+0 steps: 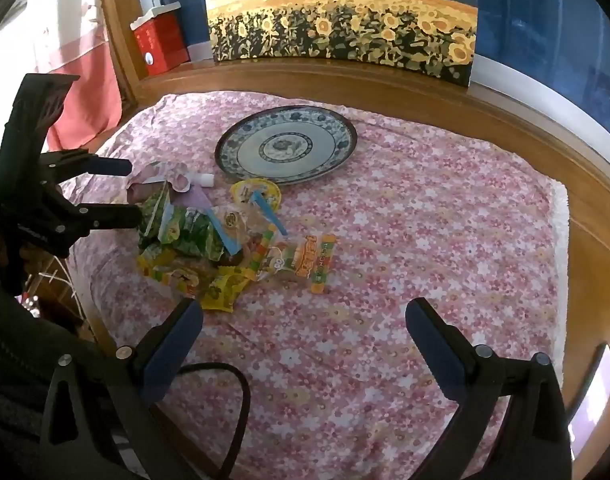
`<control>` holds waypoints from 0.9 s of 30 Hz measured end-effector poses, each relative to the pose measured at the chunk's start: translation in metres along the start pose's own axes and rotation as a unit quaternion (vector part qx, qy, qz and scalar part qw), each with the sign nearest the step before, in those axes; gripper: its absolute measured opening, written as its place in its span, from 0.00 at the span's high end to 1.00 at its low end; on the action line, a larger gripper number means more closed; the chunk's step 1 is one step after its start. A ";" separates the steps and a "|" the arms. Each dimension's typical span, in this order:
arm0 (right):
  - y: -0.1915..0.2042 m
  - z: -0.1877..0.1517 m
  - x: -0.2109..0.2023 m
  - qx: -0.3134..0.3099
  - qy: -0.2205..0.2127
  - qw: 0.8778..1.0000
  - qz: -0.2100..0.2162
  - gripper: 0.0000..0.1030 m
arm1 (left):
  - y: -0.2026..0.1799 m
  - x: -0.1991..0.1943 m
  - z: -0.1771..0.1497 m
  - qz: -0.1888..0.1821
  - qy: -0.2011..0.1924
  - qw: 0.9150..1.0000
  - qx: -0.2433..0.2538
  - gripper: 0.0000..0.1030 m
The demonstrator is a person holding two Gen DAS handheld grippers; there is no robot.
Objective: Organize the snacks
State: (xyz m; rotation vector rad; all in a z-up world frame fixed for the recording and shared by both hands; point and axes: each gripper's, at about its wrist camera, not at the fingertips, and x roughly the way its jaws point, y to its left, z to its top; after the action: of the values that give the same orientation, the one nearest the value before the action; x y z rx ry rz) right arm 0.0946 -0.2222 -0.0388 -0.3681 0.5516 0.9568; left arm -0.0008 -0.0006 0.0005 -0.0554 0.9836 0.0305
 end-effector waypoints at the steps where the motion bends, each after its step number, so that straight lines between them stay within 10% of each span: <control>1: 0.000 0.000 0.000 -0.001 -0.003 1.000 0.001 0.00 | 0.000 -0.001 0.000 0.001 -0.001 1.000 0.000 0.00; 27: 0.003 -0.002 0.004 -0.002 0.009 1.000 0.009 0.00 | 0.005 0.006 -0.004 -0.003 0.019 1.000 -0.015 0.00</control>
State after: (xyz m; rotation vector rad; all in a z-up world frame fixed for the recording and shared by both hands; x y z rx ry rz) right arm 0.0934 -0.2194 -0.0427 -0.3769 0.5696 0.9730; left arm -0.0012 0.0037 -0.0065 -0.0868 1.0216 0.0386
